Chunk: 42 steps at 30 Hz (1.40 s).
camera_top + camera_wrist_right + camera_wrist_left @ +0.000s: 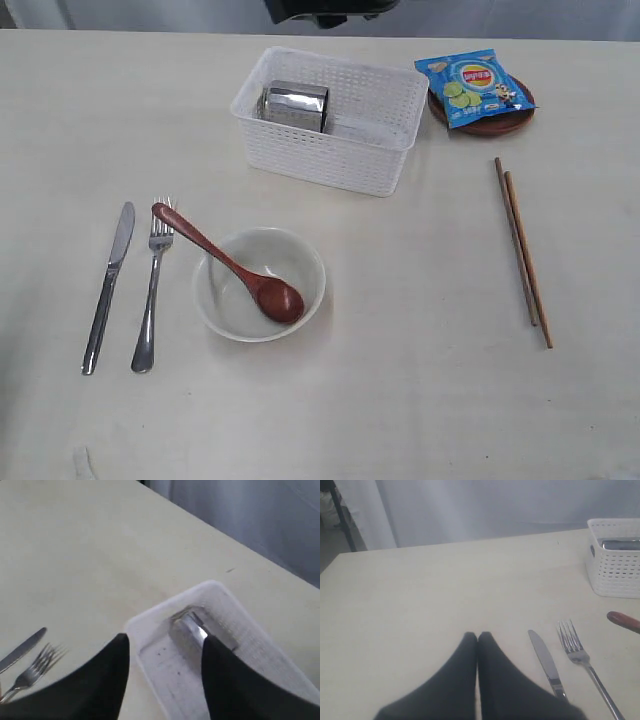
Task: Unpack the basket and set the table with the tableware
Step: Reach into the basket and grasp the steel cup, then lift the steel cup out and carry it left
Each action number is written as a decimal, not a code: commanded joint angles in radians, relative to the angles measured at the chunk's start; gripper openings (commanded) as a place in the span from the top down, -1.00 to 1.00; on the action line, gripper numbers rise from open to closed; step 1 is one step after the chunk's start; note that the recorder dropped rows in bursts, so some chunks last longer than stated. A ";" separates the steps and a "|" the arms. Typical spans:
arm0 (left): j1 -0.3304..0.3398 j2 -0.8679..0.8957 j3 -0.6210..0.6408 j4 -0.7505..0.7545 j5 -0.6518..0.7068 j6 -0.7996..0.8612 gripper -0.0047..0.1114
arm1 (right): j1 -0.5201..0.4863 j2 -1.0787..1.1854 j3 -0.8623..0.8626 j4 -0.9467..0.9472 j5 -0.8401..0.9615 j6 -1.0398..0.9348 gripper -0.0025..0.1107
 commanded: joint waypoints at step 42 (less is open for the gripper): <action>-0.005 -0.002 0.002 0.003 -0.001 -0.002 0.92 | -0.204 0.519 -0.471 0.447 0.388 -0.094 0.96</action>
